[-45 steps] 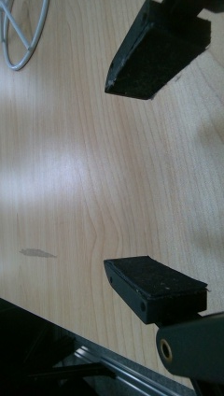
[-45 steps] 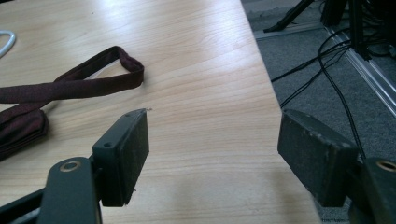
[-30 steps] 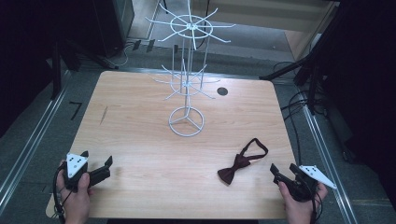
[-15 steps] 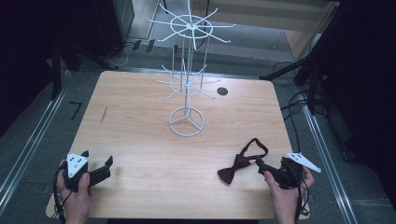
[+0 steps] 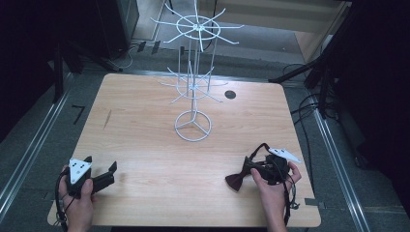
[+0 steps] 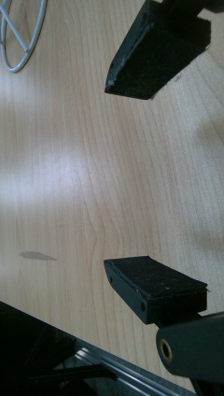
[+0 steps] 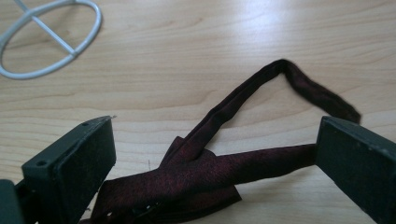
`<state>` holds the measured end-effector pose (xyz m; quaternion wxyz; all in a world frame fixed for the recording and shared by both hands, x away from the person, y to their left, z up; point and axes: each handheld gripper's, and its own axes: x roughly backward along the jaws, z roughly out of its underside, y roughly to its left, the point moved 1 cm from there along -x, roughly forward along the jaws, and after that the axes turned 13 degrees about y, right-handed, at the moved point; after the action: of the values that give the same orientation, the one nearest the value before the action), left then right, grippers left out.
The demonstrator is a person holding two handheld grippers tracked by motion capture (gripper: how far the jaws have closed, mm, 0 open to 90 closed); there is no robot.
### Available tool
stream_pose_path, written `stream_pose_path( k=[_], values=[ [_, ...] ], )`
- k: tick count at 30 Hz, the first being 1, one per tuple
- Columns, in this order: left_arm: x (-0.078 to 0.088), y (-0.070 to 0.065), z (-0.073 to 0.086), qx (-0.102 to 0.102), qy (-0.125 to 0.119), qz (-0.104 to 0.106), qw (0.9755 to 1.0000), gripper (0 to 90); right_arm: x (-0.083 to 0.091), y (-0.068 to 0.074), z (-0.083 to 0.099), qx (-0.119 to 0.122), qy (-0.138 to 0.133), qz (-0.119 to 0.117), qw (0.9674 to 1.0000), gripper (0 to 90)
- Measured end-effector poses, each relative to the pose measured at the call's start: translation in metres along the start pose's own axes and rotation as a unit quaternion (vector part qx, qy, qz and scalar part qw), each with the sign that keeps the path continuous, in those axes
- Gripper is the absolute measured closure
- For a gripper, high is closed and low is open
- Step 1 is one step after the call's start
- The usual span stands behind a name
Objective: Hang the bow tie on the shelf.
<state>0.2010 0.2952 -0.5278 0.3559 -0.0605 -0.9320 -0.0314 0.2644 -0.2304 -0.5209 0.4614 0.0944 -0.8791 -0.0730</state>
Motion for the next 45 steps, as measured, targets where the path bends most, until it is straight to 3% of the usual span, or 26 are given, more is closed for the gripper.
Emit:
stream_pose_path(
  k=[2, 8, 15, 17, 18, 19, 20, 21, 23, 27, 31, 34, 39, 43, 45],
  values=[
    [0.000, 0.000, 0.000, 0.001, 0.000, 0.000, 1.0000, 14.4, -0.007, 0.001, -0.001, -0.006, 0.001, 0.018, 0.9998, 1.9],
    [0.000, 0.001, 0.000, 0.003, -0.001, 0.001, 1.0000, 14.4, -0.016, 0.003, -0.002, -0.008, -0.002, 0.032, 0.9994, 8.8],
    [0.000, 0.001, 0.000, 0.002, 0.001, 0.003, 1.0000, 14.4, -0.028, 0.006, 0.003, 0.012, 0.012, 0.068, 0.9975, 21.9],
    [0.000, 0.001, 0.000, 0.003, 0.001, 0.004, 1.0000, 14.4, -0.030, 0.004, 0.005, 0.014, 0.016, 0.062, 0.9979, 30.2],
    [0.000, 0.001, 0.000, 0.003, 0.001, 0.004, 1.0000, 14.4, -0.030, 0.004, 0.005, 0.014, 0.016, 0.062, 0.9979, 30.2],
    [0.000, 0.001, 0.000, 0.003, 0.001, 0.004, 1.0000, 14.4, -0.031, 0.002, 0.007, 0.022, 0.014, 0.045, 0.9987, 41.0],
    [0.000, 0.001, 0.000, 0.003, 0.001, 0.004, 1.0000, 14.4, -0.031, 0.002, 0.007, 0.022, 0.014, 0.045, 0.9987, 41.0],
    [0.000, 0.001, 0.000, 0.003, 0.001, 0.004, 1.0000, 14.4, -0.030, 0.003, 0.008, 0.042, 0.013, 0.038, 0.9983, 50.4],
    [0.000, 0.001, 0.000, 0.004, 0.001, 0.004, 1.0000, 14.4, -0.030, 0.004, 0.008, 0.049, 0.013, 0.037, 0.9980, 54.7],
    [0.000, 0.001, 0.000, 0.004, 0.000, 0.004, 1.0000, 14.4, -0.029, 0.008, 0.009, 0.074, 0.013, 0.013, 0.9971, 78.2],
    [0.000, 0.002, 0.000, 0.004, 0.000, 0.005, 1.0000, 14.4, -0.028, 0.009, 0.011, 0.089, 0.010, 0.016, 0.9958, 88.9],
    [0.000, 0.002, 0.000, 0.005, 0.001, 0.006, 1.0000, 14.4, -0.027, 0.009, 0.012, 0.088, 0.006, 0.012, 0.9960, 89.4],
    [0.000, 0.002, 0.000, 0.006, 0.001, 0.006, 1.0000, 14.4, -0.019, 0.014, 0.013, 0.103, -0.030, 0.010, 0.9942, 89.6],
    [0.000, 0.002, 0.000, 0.006, 0.001, 0.006, 1.0000, 14.4, -0.008, 0.022, 0.013, 0.124, -0.066, 0.015, 0.9900, 89.7],
    [0.000, 0.002, 0.000, 0.006, 0.001, 0.005, 1.0000, 14.4, 0.002, 0.029, 0.012, 0.135, -0.092, 0.013, 0.9865, 89.7]
  ],
)
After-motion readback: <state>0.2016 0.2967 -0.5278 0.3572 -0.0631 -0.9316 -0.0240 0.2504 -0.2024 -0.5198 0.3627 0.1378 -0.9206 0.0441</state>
